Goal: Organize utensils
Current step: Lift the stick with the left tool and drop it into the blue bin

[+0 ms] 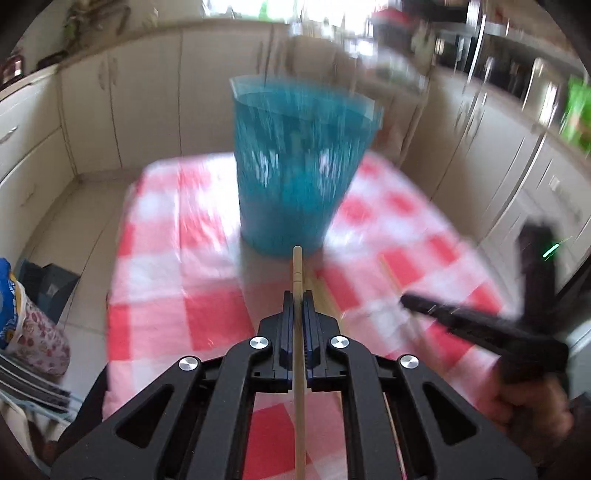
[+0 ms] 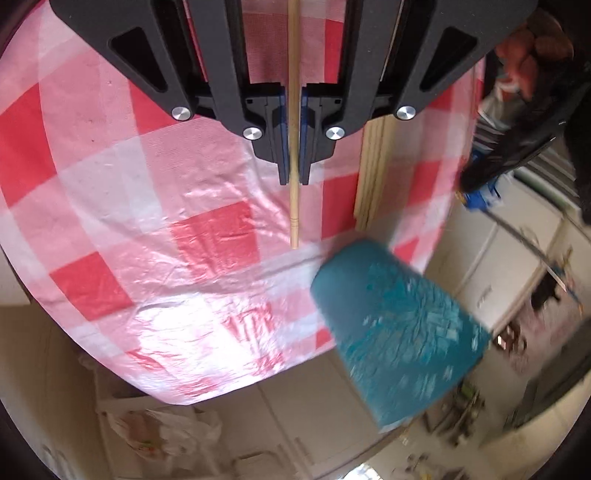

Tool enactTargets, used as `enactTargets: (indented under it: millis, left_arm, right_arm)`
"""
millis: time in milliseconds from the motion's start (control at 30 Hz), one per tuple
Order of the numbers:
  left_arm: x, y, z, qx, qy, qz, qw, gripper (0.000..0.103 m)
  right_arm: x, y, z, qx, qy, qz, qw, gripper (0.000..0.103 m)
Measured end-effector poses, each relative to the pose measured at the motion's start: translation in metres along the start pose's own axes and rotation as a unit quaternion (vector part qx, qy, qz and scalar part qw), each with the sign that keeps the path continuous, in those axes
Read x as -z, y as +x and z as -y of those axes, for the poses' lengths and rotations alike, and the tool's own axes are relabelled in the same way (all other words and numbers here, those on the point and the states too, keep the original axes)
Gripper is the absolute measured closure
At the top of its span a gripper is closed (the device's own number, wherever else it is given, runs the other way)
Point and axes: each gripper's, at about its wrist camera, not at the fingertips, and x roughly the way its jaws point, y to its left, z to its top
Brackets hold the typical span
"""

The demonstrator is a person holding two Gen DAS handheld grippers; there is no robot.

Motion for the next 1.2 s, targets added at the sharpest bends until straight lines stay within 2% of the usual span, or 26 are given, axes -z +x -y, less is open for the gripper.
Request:
enactTargets:
  millis: [100, 267, 400, 600, 700, 833, 1033, 1200]
  left_arm:
    - [-0.022, -0.036, -0.005, 0.011, -0.014, 0.063, 0.9978, 0.099]
    - [-0.07, -0.07, -0.006, 0.023, -0.031, 0.154, 0.9873, 0.099]
    - [-0.118, -0.073, 0.001, 0.021, -0.036, 0.216, 0.9756, 0.099]
    - [-0.18, -0.048, 0.004, 0.013, -0.067, 0.273, 0.9596, 0.099]
    - [-0.198, -0.023, 0.003, 0.01, -0.084, 0.283, 0.9555, 0.099]
    - [-0.207, 0.021, -0.004, -0.01, -0.091, 0.259, 0.9615, 0.099]
    - [-0.187, 0.051, -0.011, -0.036, -0.083, 0.232, 0.9684, 0.098]
    - [-0.177, 0.055, -0.015, -0.047, -0.084, 0.228, 0.9689, 0.098]
  right_arm:
    - [-0.002, -0.005, -0.002, -0.01, 0.008, 0.017, 1.0, 0.097]
    - [-0.003, -0.013, -0.007, -0.018, 0.008, 0.043, 0.999, 0.097]
    - [-0.006, -0.014, -0.006, -0.022, 0.012, 0.052, 0.998, 0.097]
    - [-0.012, -0.02, -0.006, -0.023, 0.014, 0.076, 0.997, 0.097]
    - [-0.016, -0.024, -0.006, -0.02, 0.012, 0.091, 0.996, 0.097]
    - [-0.02, -0.024, -0.006, -0.017, 0.008, 0.098, 0.995, 0.097]
    - [-0.021, -0.023, -0.007, -0.017, 0.01, 0.097, 0.995, 0.097]
    - [-0.02, -0.024, -0.007, -0.016, 0.009, 0.098, 0.995, 0.097]
